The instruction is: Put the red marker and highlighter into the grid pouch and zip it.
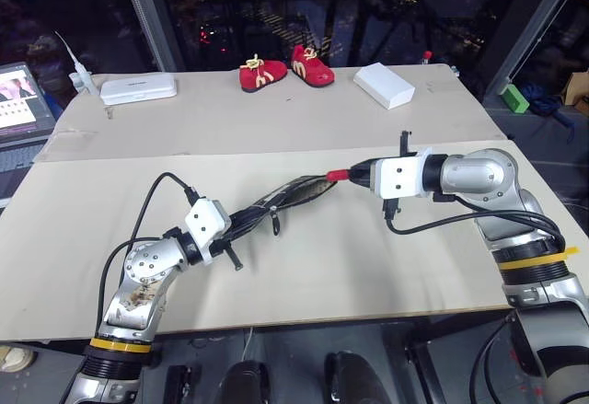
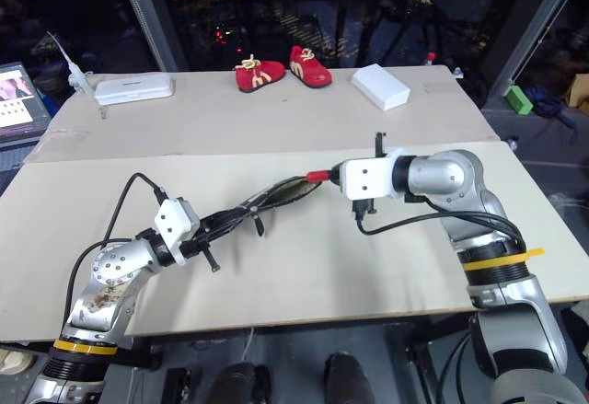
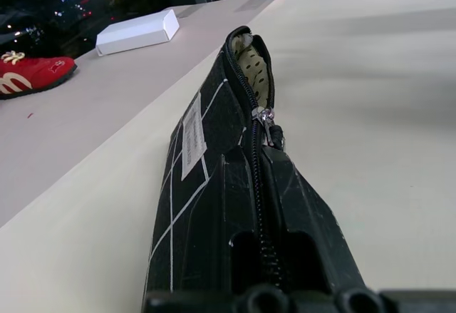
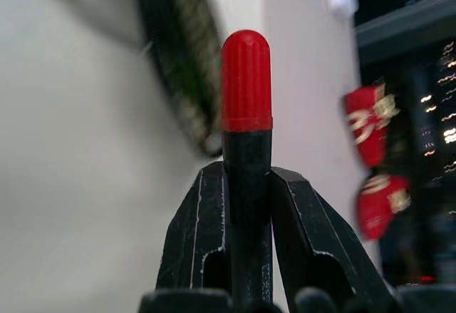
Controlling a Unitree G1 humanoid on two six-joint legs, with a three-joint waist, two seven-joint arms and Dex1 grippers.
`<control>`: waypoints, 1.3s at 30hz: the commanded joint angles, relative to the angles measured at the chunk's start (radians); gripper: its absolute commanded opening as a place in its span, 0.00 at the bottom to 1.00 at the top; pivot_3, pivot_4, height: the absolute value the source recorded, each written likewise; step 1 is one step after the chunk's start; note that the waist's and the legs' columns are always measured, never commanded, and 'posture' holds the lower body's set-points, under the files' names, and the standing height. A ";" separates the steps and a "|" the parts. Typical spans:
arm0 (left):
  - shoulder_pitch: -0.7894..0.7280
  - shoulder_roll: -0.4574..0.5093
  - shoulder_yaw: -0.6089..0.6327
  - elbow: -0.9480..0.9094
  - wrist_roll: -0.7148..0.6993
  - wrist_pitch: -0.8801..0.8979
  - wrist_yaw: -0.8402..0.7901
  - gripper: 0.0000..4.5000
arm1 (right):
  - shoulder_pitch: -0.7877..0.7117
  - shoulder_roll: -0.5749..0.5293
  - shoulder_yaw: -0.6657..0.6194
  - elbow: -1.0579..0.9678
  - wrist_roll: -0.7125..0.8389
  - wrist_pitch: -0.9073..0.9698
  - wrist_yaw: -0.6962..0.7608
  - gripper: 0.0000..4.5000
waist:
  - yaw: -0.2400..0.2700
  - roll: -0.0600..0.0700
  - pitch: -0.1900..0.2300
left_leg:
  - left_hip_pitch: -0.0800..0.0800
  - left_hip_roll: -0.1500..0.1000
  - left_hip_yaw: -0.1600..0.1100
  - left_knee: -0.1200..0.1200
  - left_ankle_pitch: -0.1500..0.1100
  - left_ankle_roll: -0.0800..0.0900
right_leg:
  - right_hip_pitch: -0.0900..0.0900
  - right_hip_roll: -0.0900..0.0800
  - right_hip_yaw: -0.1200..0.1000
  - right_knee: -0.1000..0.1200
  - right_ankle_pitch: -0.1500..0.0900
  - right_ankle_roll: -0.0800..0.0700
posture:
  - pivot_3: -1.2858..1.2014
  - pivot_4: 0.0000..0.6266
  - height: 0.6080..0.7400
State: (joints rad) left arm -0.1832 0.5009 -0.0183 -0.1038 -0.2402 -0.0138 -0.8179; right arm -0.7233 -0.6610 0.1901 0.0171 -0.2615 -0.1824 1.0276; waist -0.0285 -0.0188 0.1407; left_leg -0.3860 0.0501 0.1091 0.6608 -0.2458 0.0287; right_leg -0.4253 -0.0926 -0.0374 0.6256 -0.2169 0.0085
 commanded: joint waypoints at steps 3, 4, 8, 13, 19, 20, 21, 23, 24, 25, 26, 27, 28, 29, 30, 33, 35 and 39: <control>-0.012 -0.002 0.009 -0.010 -0.015 -0.010 -0.003 0.00 | 0.017 0.049 0.074 -0.069 -0.077 0.057 -0.067 0.10 | 0.010 0.000 0.000 | -0.001 0.000 0.001 0.000 0.000 0.000 | -0.001 0.000 0.000 0.000 0.000 0.000 | 0.52 0.24 1.00; -0.015 -0.002 0.008 -0.008 -0.014 -0.010 -0.003 0.00 | 0.017 0.050 0.084 -0.056 -0.097 0.052 -0.080 0.10 | 0.014 0.000 0.000 | -0.001 0.000 0.002 0.000 0.000 0.000 | -0.001 0.000 0.000 0.000 0.000 0.000 | 0.52 0.24 1.00; -0.021 -0.002 0.009 -0.005 -0.015 -0.010 -0.005 0.00 | 0.015 0.044 0.113 -0.032 -0.148 0.049 -0.117 0.10 | 0.019 0.000 0.000 | -0.002 -0.001 0.002 0.000 0.000 0.000 | -0.001 0.000 -0.001 -0.001 0.000 0.000 | 0.52 0.24 1.00; -0.028 -0.003 0.007 0.002 -0.014 -0.014 -0.009 0.00 | 0.004 0.048 0.138 0.022 -0.199 0.024 -0.169 0.10 | 0.016 0.000 0.000 | -0.002 -0.001 0.002 0.000 0.000 0.000 | -0.001 0.000 -0.001 -0.001 0.000 0.000 | 0.52 0.24 1.00; -0.036 -0.003 0.008 0.012 -0.013 -0.017 -0.015 0.00 | -0.022 0.061 0.176 0.075 -0.241 -0.012 -0.202 0.10 | 0.012 0.000 0.000 | -0.002 -0.001 0.002 0.000 0.000 0.000 | -0.001 0.001 -0.001 -0.001 0.000 0.000 | 0.52 0.24 1.00; -0.037 -0.002 0.008 0.013 -0.013 -0.018 -0.017 0.00 | -0.029 0.067 0.187 0.082 -0.248 -0.018 -0.204 0.10 | 0.012 0.000 0.000 | -0.002 -0.001 0.002 0.000 0.000 0.000 | -0.001 0.001 -0.001 -0.001 0.000 0.000 | 0.52 0.24 1.00; -0.038 -0.001 0.008 0.015 -0.014 -0.019 -0.019 0.00 | -0.036 0.073 0.196 0.088 -0.254 -0.022 -0.204 0.10 | 0.012 0.000 0.000 | -0.002 -0.001 0.002 0.000 0.000 0.000 | -0.001 0.001 -0.001 -0.001 0.000 0.000 | 0.52 0.24 1.00; -0.040 -0.002 0.009 0.017 -0.014 -0.019 -0.022 0.00 | -0.051 0.085 0.213 0.099 -0.264 -0.033 -0.206 0.10 | 0.012 0.000 0.000 | -0.002 0.000 0.002 0.000 0.000 0.000 | -0.001 0.001 -0.001 -0.001 0.000 0.000 | 0.52 0.24 1.00; -0.041 -0.002 0.009 0.018 -0.014 -0.019 -0.022 0.00 | -0.056 0.090 0.218 0.103 -0.268 -0.036 -0.206 0.10 | 0.013 0.000 0.000 | -0.002 -0.001 0.002 0.000 0.000 0.000 | -0.001 0.001 -0.001 -0.001 0.000 0.000 | 0.52 0.24 1.00; -0.042 -0.002 0.008 0.019 -0.014 -0.019 -0.023 0.00 | -0.062 0.097 0.224 0.107 -0.272 -0.041 -0.205 0.10 | 0.013 0.000 0.000 | -0.002 -0.001 0.002 0.000 0.000 0.000 | -0.001 0.001 -0.001 -0.001 0.000 0.000 | 0.52 0.24 1.00; -0.043 -0.003 0.006 0.020 -0.013 -0.019 -0.024 0.00 | -0.067 0.103 0.232 0.109 -0.274 -0.046 -0.204 0.10 | 0.013 0.000 0.000 | -0.002 -0.001 0.002 0.000 0.000 0.000 | -0.001 0.001 -0.001 -0.001 0.000 0.000 | 0.52 0.24 1.00; -0.045 -0.003 0.005 0.020 -0.012 -0.019 -0.024 0.00 | -0.071 0.109 0.239 0.112 -0.274 -0.051 -0.201 0.10 | 0.014 0.000 0.000 | -0.002 -0.001 0.002 0.000 0.000 0.000 | -0.001 0.001 -0.001 -0.001 0.000 0.000 | 0.52 0.24 1.00; -0.047 -0.005 0.004 0.021 -0.012 -0.018 -0.024 0.00 | -0.075 0.115 0.247 0.117 -0.277 -0.058 -0.201 0.10 | 0.014 0.000 0.000 | -0.002 -0.001 0.002 0.000 0.000 0.000 | -0.001 0.001 -0.001 -0.001 0.000 0.000 | 0.52 0.24 1.00; -0.049 -0.005 0.004 0.021 -0.012 -0.017 -0.023 0.00 | -0.080 0.121 0.254 0.123 -0.282 -0.067 -0.204 0.10 | 0.014 0.000 0.000 | -0.002 -0.001 0.002 0.000 0.000 0.000 | -0.001 0.001 -0.001 -0.001 0.000 0.000 | 0.52 0.24 1.00; -0.049 -0.005 0.004 0.021 -0.012 -0.018 -0.024 0.00 | -0.087 0.135 0.263 0.133 -0.285 -0.073 -0.208 0.10 | 0.014 0.000 0.000 | -0.002 -0.001 0.002 0.000 0.000 0.000 | -0.001 0.001 -0.001 -0.001 0.000 0.000 | 0.52 0.24 1.00; -0.048 -0.003 0.006 0.019 -0.012 -0.018 -0.025 0.00 | -0.119 0.199 0.298 0.186 -0.294 -0.098 -0.239 0.10 | 0.008 0.000 0.000 | -0.002 0.000 0.002 0.000 0.000 0.000 | -0.001 0.001 -0.001 -0.001 0.000 0.000 | 0.52 0.24 1.00; -0.048 -0.001 0.010 0.017 -0.012 -0.016 -0.024 0.00 | -0.136 0.235 0.312 0.226 -0.299 -0.115 -0.259 0.10 | 0.005 0.000 0.000 | -0.002 0.000 0.002 0.000 0.000 0.000 | -0.001 0.001 -0.001 0.000 0.000 0.000 | 0.52 0.24 1.00; -0.044 0.005 0.017 0.007 -0.015 -0.011 -0.021 0.00 | -0.167 0.282 0.336 0.313 -0.324 -0.148 -0.311 0.10 | 0.010 0.000 0.000 | -0.003 0.000 0.002 0.000 0.000 0.000 | -0.002 0.001 -0.001 0.000 0.000 0.000 | 0.52 0.24 1.00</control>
State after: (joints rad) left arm -0.2165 0.5010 -0.0161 -0.0615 -0.2385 -0.0151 -0.8398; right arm -0.8599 -0.3923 0.5238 0.3116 -0.5755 -0.3004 0.7559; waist -0.0185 -0.0189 0.1408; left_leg -0.3886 0.0498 0.1110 0.6612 -0.2454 0.0284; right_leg -0.4269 -0.0917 -0.0386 0.6254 -0.2169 0.0083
